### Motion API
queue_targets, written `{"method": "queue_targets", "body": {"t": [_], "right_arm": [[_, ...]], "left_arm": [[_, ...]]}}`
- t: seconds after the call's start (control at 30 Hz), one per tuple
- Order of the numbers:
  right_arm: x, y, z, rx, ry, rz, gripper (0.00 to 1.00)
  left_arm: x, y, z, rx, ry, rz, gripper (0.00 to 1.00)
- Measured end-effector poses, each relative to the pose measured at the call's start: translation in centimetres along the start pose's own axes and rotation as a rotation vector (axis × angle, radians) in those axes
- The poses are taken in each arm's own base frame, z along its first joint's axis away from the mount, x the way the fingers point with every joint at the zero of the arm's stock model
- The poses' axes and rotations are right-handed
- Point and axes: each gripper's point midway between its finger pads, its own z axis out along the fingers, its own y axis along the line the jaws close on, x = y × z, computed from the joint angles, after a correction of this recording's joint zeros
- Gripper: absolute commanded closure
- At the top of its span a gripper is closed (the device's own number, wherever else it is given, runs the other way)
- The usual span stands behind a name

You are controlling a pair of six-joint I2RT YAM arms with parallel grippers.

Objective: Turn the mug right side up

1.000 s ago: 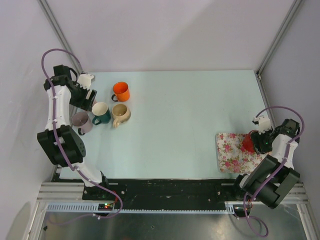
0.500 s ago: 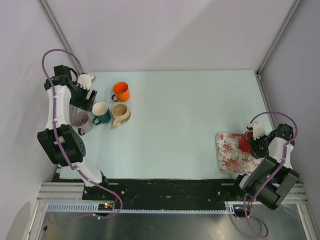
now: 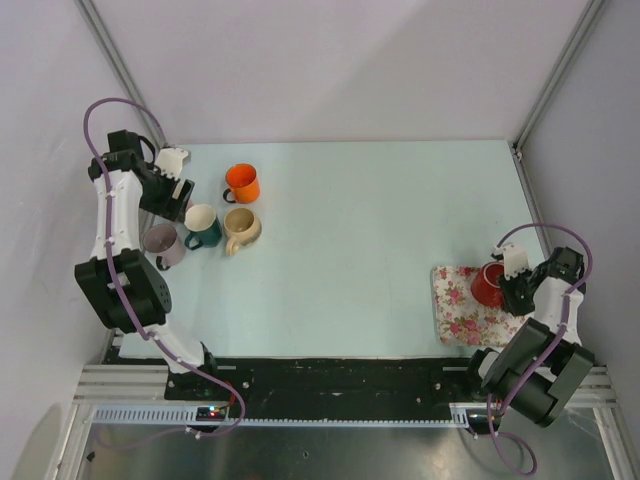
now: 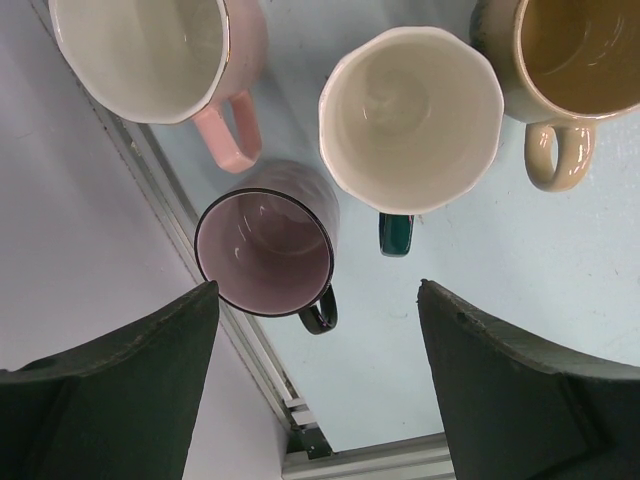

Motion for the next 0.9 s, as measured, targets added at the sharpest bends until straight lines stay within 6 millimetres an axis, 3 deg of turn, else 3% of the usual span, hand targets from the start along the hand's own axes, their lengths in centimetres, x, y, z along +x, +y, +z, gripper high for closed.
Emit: {"method": "queue_targets", "body": {"t": [0.27, 0.53, 0.73, 0.9], "right_arm": [[-1.3, 0.4, -1.0, 0.019, -0.052, -0.01, 1.0], [-4.2, 0.5, -2.9, 0.022, -0.131, -0.029, 1.0], [-10.3, -0.5, -5.7, 0.058, -0.241, -0.046, 1.0], [-16.1, 0.4, -7.4, 0.069, -0.349, -0.077, 1.0]], "left_arm": [[-0.7, -0.7, -0.4, 0.005, -0.02, 0.008, 0.16], [-2.7, -3.7, -0.2, 0.057, -0.051, 0.068, 0.15], [-4.4, -6.3, -0.4, 0.122, -0.086, 0.092, 0.13], [-8.3, -8.5, -2.9, 0.189, -0.213, 0.086, 0.09]]}}
